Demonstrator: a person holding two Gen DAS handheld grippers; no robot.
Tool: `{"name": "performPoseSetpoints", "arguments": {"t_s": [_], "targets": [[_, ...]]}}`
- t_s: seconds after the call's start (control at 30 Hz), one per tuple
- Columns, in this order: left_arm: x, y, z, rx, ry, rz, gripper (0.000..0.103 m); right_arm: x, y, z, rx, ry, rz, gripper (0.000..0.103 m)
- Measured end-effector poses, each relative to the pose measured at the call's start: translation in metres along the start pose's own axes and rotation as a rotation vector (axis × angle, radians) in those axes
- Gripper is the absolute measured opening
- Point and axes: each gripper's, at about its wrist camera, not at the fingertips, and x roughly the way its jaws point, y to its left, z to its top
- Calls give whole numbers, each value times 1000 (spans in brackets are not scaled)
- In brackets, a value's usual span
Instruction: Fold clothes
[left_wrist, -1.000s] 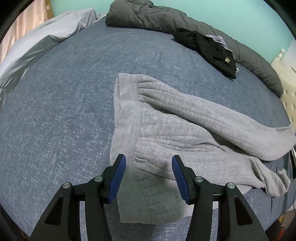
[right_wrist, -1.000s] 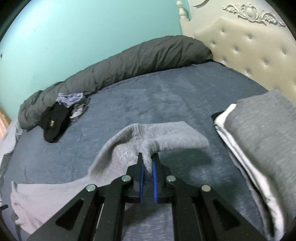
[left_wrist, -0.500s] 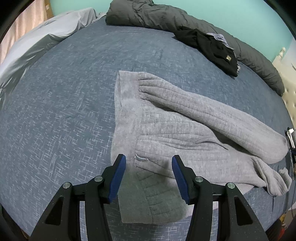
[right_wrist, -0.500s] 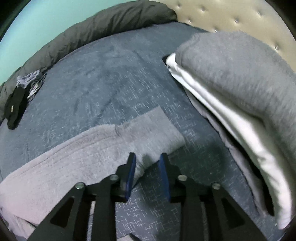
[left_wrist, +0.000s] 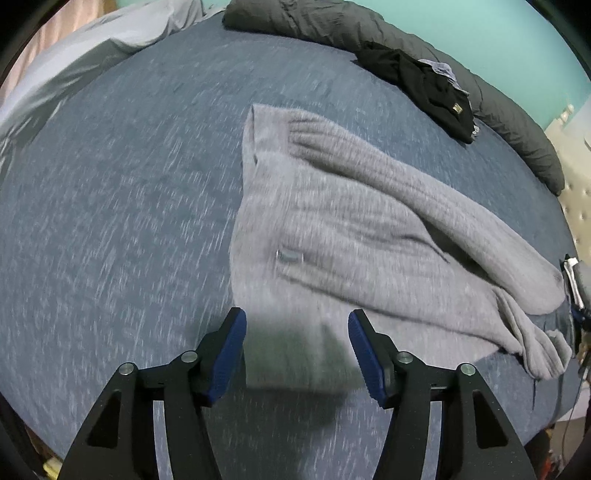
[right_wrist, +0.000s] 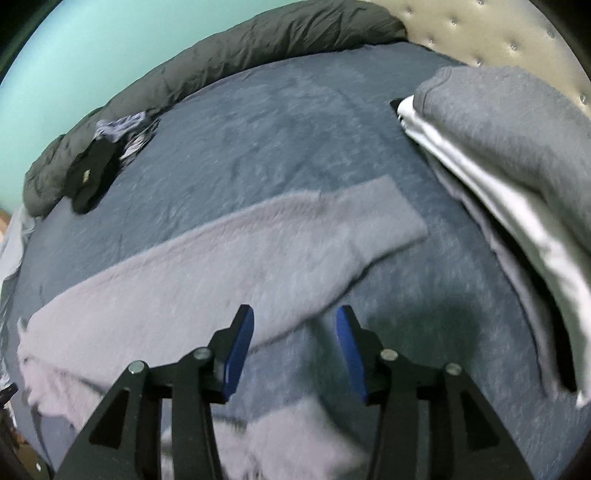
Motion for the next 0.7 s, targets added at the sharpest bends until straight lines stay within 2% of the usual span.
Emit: {"name": "performPoseSetpoints", "arguments": {"t_s": [0.27,0.4,0.53,0.7], "targets": [[-9,14,-32,-69,20,-49,62,-27,-17,-40,-15,50,15,50],[-8,23,-43,-117,26,-65,62,-38,-34,-58,17,83,-6,51],[-5,26,-48,-134,30,-63,62,-31,-42,-72,29,127,-4,56],[3,29,-50,-175,30,-80,62,-11,-46,-82,122,146,38,60]]}}
